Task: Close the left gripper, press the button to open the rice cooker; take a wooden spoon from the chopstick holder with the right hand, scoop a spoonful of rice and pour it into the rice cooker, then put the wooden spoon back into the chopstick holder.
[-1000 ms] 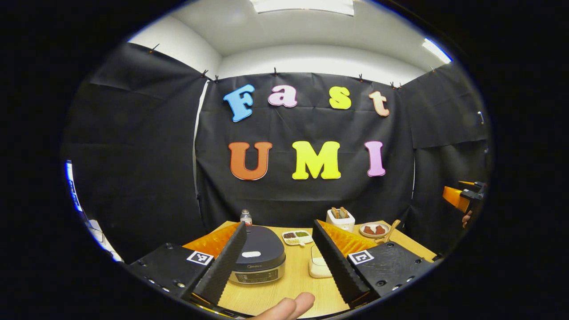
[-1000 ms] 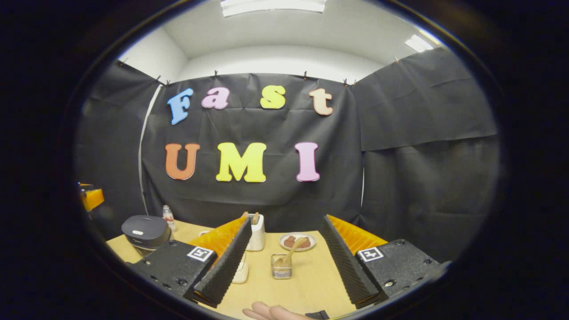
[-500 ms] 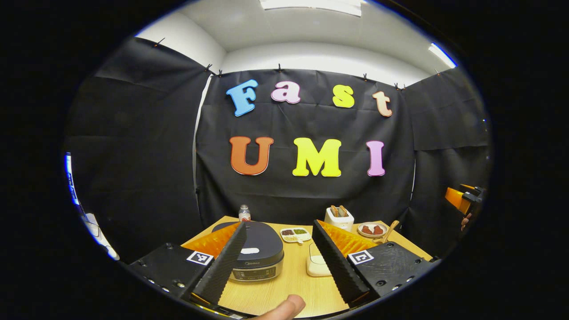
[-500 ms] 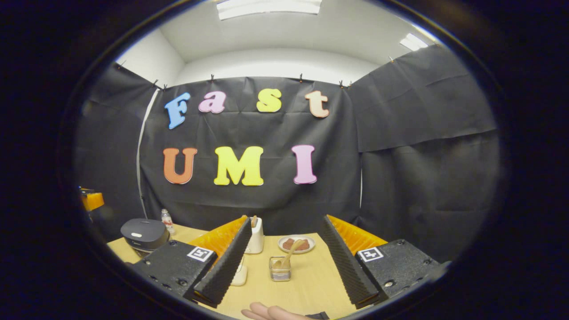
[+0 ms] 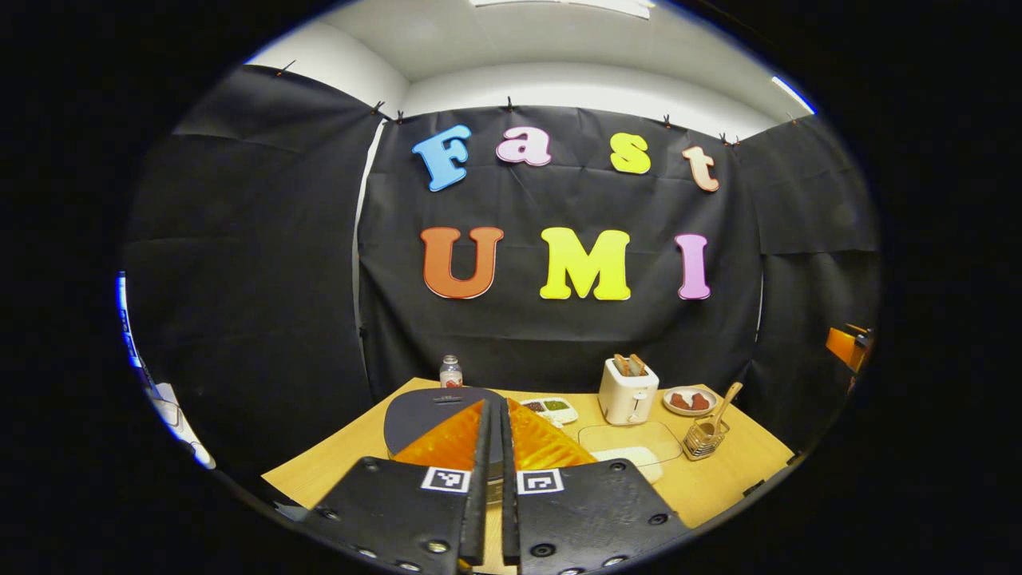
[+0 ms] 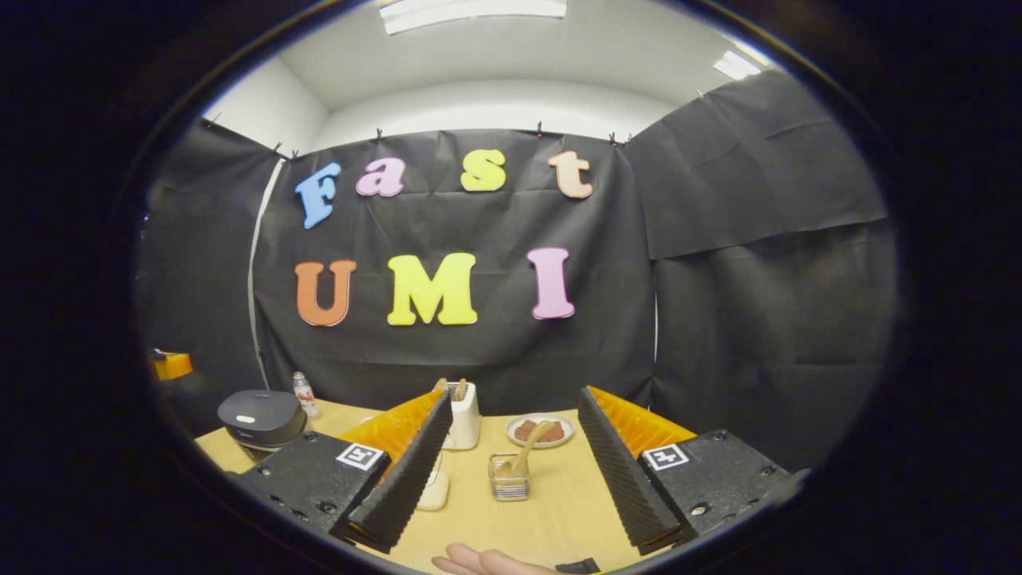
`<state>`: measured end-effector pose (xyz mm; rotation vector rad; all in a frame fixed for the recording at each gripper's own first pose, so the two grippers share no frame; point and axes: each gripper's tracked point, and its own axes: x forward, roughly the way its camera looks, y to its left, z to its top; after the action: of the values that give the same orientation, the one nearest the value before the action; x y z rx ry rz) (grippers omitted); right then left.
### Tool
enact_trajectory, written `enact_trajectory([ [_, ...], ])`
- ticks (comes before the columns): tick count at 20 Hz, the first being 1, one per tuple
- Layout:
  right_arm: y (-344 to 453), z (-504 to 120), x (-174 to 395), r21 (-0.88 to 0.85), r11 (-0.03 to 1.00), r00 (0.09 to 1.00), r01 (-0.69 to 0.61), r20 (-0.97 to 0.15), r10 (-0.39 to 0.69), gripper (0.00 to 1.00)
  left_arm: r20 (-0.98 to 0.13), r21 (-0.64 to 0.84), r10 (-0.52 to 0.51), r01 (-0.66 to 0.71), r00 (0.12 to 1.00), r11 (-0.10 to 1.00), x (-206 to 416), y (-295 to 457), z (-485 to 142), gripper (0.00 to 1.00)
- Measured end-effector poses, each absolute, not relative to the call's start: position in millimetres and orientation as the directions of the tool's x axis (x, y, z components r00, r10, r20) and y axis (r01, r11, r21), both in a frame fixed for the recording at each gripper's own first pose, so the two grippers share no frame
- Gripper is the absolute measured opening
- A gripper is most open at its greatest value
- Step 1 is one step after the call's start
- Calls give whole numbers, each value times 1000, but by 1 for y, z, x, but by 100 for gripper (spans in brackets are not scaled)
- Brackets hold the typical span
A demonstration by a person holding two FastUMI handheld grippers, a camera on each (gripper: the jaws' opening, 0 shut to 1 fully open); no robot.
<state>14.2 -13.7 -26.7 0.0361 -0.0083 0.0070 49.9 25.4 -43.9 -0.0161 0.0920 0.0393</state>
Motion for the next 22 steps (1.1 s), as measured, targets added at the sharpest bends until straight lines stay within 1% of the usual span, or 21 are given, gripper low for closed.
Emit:
enact_trajectory([
  [1,-13,-30,16,30,1000,1000,-10,3,10,100,-132,-26,32,-36,991,999,53,25,-54,0],
  [3,-10,-36,20,21,1000,1000,-18,-4,18,100,-214,-6,34,-36,976,999,58,26,-78,0],
  [4,-9,-39,22,20,1000,1000,-23,-6,23,100,-251,22,73,-70,965,997,68,37,-81,0],
  [6,-7,-45,26,20,999,999,-32,-14,32,100,-302,76,97,-78,948,994,84,42,-101,0],
  [7,-7,-49,29,16,999,999,-35,-21,35,100,-327,77,112,-91,938,993,93,45,-109,0],
  [12,-10,-65,40,-11,999,998,-43,-43,42,100,-499,24,105,-108,860,994,128,57,-158,0],
  [15,-14,-78,50,-9,998,996,-59,-64,58,100,-525,-2,118,-140,843,990,140,64,-169,0],
  [17,-17,-86,54,4,998,995,-65,-78,65,100,-528,8,136,-155,838,988,146,69,-174,0],
  [21,-23,-92,61,19,997,995,-75,-67,76,100,-555,-6,149,-183,818,983,149,73,-189,0],
  [22,-24,-92,61,22,997,995,-74,-65,75,100,-545,-3,152,-183,825,983,151,73,-185,0],
])
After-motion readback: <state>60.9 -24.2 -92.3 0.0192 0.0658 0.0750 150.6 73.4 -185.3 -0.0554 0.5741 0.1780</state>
